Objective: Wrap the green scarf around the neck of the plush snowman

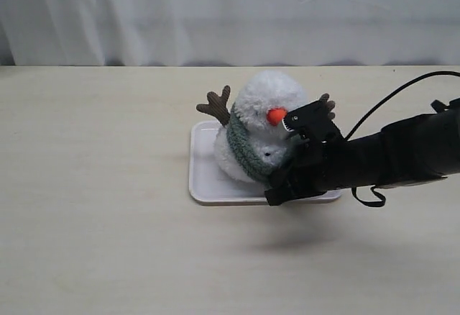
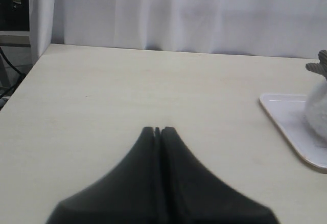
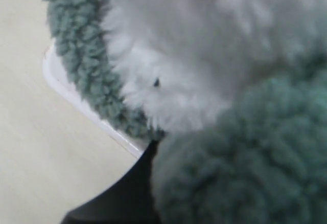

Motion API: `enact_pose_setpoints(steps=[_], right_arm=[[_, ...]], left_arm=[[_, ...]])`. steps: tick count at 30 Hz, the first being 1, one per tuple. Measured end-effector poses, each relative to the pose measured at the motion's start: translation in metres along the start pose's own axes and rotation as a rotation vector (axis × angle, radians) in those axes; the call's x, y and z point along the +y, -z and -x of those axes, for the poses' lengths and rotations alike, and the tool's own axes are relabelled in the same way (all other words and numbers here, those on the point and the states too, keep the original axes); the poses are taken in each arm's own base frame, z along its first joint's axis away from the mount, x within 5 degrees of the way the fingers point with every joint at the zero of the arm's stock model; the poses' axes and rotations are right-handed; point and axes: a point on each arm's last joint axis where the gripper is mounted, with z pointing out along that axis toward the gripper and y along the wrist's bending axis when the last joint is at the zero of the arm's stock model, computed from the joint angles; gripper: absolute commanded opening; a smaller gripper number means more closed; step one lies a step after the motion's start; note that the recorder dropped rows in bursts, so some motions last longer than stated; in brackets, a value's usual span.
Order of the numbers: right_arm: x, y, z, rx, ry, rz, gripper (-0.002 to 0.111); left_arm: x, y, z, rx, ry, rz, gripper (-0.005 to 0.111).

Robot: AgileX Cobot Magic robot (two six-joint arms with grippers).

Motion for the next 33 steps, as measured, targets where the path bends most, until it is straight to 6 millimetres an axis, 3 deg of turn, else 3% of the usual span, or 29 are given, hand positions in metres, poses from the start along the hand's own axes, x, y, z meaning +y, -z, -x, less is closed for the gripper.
enact_pose_setpoints(steps=[5,13,16,27,33], right_arm=[[-0.001,-0.005,-0.004,0.018,0.043,0.004,0.007],[0.000,-0.005,-0.004,0.013,-0.022,0.013,0.048],[0.003,-0.005,-0.003,0.009,-0.085,0.047,0.056],[0.011,0.006,-0.001,0.060,-0.238,0.100,0.061],[0.030,0.011,-0.004,0.134,-0.326,0.303,0.061]], left_arm=[[0.000,0.000,0.000,0.000,0.000,0.000,0.000],[0.000,0.000,0.000,0.000,0.000,0.000,0.000],[0.000,0.000,0.000,0.000,0.000,0.000,0.000],[0.000,0.000,0.000,0.000,0.000,0.000,0.000],[0.000,0.000,0.000,0.000,0.000,0.000,0.000]])
